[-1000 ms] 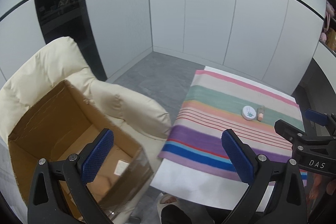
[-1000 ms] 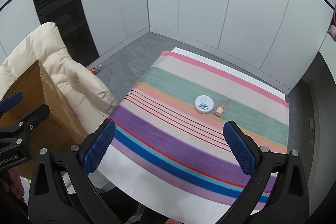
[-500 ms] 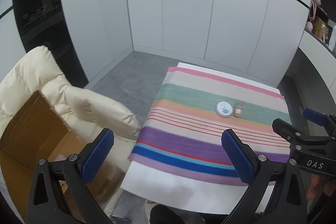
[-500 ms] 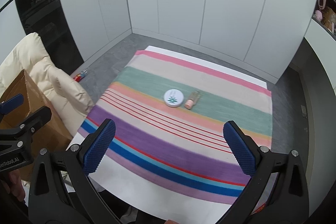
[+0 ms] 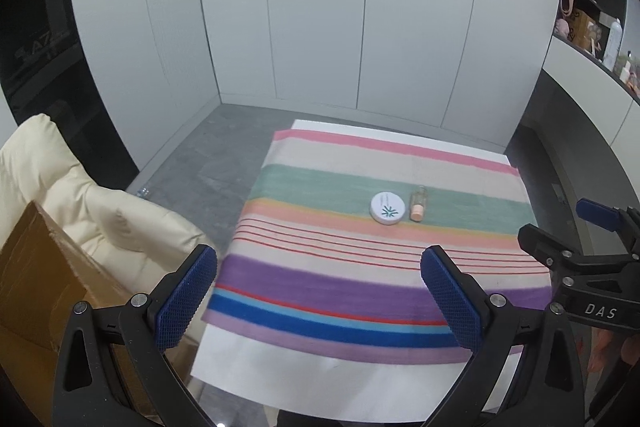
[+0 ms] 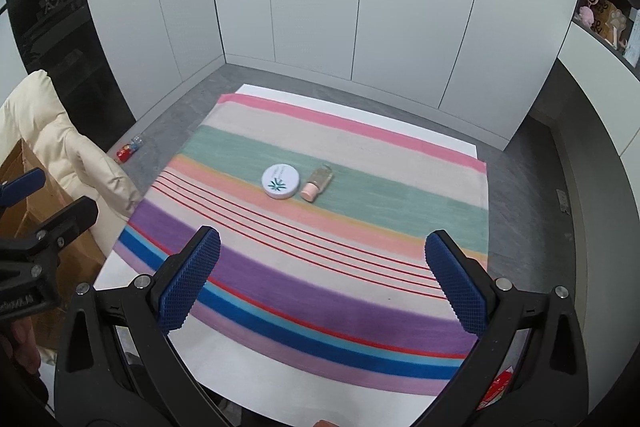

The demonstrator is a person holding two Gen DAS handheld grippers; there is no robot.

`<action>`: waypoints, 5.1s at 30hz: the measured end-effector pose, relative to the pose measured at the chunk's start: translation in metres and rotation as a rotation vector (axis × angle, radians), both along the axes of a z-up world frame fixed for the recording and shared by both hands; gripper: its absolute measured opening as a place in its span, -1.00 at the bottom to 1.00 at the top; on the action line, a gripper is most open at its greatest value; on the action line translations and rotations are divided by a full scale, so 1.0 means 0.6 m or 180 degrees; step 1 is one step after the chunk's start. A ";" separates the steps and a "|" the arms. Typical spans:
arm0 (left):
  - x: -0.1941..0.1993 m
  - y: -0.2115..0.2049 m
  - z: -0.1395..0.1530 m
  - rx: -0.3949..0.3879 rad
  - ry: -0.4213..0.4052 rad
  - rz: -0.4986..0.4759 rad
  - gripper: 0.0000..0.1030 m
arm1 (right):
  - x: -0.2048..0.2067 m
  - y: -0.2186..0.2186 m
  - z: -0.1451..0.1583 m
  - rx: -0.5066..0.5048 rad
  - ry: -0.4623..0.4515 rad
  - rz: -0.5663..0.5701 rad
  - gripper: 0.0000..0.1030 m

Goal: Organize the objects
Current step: 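Move both tools back over the table toward the white compact and bottle, then grasp the white round compact with the left tool while the right tool grasps the glass bottle, then carry the white compact and glass bottle with both tools over the cardboard box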

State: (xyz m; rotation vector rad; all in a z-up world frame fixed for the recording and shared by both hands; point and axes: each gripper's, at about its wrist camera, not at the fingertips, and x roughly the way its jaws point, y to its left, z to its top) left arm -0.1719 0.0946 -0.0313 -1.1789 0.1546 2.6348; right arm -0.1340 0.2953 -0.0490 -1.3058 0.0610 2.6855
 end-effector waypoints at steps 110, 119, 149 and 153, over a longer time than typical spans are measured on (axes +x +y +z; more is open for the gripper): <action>-0.087 0.183 -0.161 0.0103 -0.0405 -0.0548 0.13 | -0.035 0.108 -0.117 -0.0146 -0.0410 -0.0251 -0.44; 0.005 0.095 -0.033 0.0268 -0.0324 -0.0474 0.13 | 0.066 0.063 -0.007 -0.0113 -0.0256 -0.0150 -0.44; 0.073 -0.125 0.059 0.0285 0.0250 0.0156 0.14 | 0.004 -0.125 0.050 -0.0377 0.0003 0.0515 -0.44; 0.076 -0.164 0.059 0.0298 0.0250 0.0263 0.14 | -0.005 -0.170 0.051 -0.0347 0.0017 0.0678 -0.44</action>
